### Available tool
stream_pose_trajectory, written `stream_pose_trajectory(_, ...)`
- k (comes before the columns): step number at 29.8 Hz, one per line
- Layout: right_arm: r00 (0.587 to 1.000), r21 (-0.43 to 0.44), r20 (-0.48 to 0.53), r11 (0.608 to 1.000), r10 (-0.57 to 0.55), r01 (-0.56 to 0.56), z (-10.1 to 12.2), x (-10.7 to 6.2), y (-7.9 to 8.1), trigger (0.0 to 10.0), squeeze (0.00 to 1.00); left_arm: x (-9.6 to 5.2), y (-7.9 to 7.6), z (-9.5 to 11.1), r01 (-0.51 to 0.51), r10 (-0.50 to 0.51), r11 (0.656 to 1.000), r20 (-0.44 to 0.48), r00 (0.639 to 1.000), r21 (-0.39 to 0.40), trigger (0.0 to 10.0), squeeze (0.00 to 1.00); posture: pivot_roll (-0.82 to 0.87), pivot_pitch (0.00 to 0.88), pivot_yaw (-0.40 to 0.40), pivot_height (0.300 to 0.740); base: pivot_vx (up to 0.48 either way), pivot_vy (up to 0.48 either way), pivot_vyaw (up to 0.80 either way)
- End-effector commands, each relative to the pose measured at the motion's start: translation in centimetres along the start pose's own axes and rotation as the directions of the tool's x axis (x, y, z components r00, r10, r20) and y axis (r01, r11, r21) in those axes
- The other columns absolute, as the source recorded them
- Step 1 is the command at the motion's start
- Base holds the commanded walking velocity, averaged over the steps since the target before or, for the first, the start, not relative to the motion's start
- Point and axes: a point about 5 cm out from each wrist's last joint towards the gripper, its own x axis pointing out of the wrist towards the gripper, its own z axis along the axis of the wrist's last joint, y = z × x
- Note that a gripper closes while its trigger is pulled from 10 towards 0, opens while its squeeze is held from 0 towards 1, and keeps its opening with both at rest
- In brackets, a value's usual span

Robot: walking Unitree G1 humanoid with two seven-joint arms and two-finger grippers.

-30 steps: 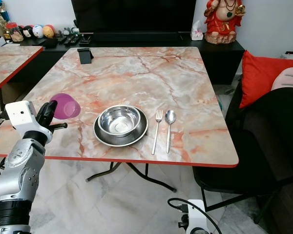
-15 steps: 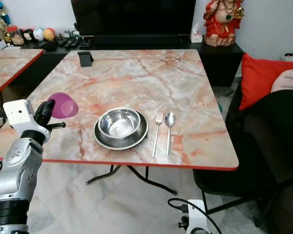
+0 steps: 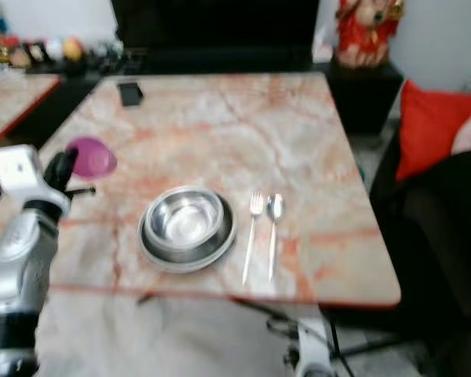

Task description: Setting the table

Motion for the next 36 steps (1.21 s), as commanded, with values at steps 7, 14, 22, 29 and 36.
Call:
stream_pose_trajectory(7, 1.0, -0.006, 0.013, 1.0, 0.021, -0.021, 0.4, 0.1, 0.8, 10.0, 0.0, 0.4, 0.7, 0.8, 0.023, -0.024, 0.999, -0.028, 0.999, -0.031, 10.0, 0.0, -0.04, 0.0, 0.032, 0.74, 0.037, 0.0, 0.0)
stream_pose_trajectory(14, 1.0, -0.013, 0.012, 1.0, 0.019, -0.019, 0.5, 0.1, 0.7, 10.0, 0.0, 1.3, 2.6, 1.3, -0.038, 0.031, 0.999, -0.195, 0.98, -0.03, 10.0, 0.0, -0.03, 0.0, 0.034, 0.74, 0.0, 0.0, 0.0)
stream_pose_trajectory(22, 1.0, -0.013, 0.009, 1.0, 0.021, -0.021, 0.4, 0.1, 0.7, 10.0, 0.0, 0.7, 3.4, 0.2, -0.073, 0.037, 0.995, -0.44, 0.897, -0.064, 10.0, 0.0, -0.03, 0.0, 0.035, 0.74, 0.0, 0.0, 0.0)
stream_pose_trajectory(29, 1.0, -0.017, 0.005, 1.0, 0.025, -0.025, 0.4, 0.1, 0.8, 10.0, 0.0, -0.2, 2.0, -1.8, -0.05, -0.024, 0.992, -0.552, 0.834, -0.119, 10.0, 0.0, -0.03, 0.0, 0.04, 0.74, 0.0, 0.0, 0.0)
stream_pose_trajectory(36, 1.0, -0.022, 0.003, 0.999, 0.025, -0.025, 0.4, 0.1, 0.8, 10.0, 0.0, 0.3, 1.5, -1.8, -0.049, -0.016, 0.994, -0.559, 0.829, -0.101, 10.0, 0.0, -0.03, 0.0, 0.039, 0.74, 0.0, 0.0, 0.0)
